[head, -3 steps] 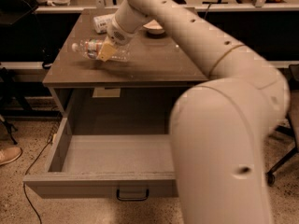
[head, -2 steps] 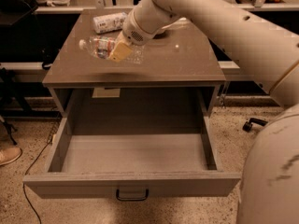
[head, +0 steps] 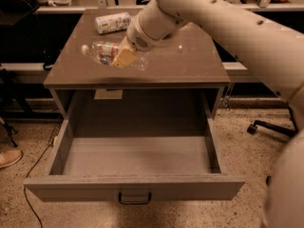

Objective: Place water bottle into top drawer

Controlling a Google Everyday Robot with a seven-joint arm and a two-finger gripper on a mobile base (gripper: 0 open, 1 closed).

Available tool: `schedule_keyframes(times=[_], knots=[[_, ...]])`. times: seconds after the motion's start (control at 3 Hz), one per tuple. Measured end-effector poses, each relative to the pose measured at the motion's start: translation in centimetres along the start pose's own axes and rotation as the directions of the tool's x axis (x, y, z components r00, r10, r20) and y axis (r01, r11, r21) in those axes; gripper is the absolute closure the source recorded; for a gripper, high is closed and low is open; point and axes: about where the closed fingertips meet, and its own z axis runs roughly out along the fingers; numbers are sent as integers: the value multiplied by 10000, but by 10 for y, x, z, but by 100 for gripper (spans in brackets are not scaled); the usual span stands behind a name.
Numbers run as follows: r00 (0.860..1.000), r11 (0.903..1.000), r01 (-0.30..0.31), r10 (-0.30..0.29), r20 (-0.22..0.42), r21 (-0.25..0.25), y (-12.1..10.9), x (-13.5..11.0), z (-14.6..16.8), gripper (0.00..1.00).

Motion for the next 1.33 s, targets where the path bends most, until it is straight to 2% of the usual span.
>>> schedule_keyframes(times=[0.33,0.67,1.0,1.33], knots=[[9954,9956,-928,924,-252,-151,44,36,-26,100],[9850,9840,-1701,1682,-387,-532,93,74,-45,100],[9716,9680,-2343,2301,-546,-903,116,103,-41,100],[9533,9496,-3013,2979,-509,-860,126,134,-22,100]])
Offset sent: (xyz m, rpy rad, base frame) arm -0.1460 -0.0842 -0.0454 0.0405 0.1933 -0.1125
